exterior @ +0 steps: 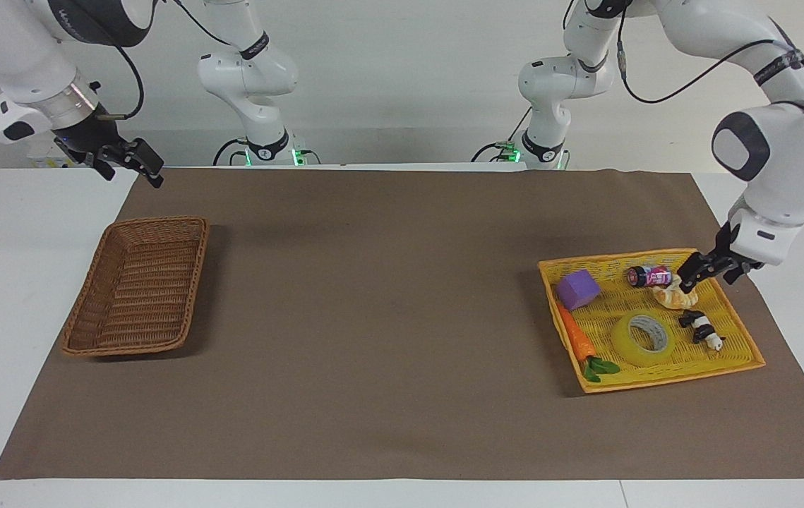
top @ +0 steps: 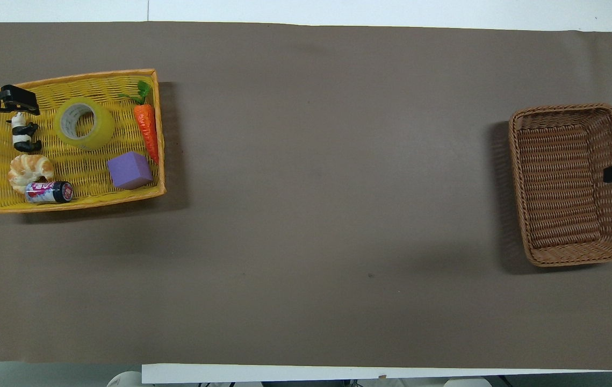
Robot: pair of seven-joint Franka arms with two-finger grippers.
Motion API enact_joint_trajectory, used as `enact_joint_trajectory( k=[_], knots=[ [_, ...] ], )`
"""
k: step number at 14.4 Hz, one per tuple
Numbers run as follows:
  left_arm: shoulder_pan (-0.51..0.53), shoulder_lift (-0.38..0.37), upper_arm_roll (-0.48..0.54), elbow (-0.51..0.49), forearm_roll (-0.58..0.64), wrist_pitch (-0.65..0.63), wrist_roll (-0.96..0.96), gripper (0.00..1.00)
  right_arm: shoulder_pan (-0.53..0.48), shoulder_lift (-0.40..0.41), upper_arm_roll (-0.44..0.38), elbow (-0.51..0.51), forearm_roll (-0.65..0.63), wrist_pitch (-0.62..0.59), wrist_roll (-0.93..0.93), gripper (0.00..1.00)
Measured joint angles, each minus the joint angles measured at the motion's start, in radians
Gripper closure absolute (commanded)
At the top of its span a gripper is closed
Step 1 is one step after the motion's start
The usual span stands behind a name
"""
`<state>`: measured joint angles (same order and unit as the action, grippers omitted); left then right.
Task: Move tape to another basket
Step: 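Reach the left gripper down to the clear tape roll and grasp it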
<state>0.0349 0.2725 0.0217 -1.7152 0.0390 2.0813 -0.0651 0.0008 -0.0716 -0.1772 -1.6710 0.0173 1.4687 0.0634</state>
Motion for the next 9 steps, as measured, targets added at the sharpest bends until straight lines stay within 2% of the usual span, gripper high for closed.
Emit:
enact_joint_trajectory(
  k=[7,9],
  knots=[
    [-0.005,0.081,-0.007,-0.005,0.000,0.092,-0.063,0.20,0.000,0.000,0.000,0.000,0.000,0.000,0.000,0.00],
    [-0.005,0.104,-0.008,-0.041,0.000,0.158,-0.065,0.20,0.000,0.000,0.000,0.000,0.000,0.000,0.000,0.00]
  ],
)
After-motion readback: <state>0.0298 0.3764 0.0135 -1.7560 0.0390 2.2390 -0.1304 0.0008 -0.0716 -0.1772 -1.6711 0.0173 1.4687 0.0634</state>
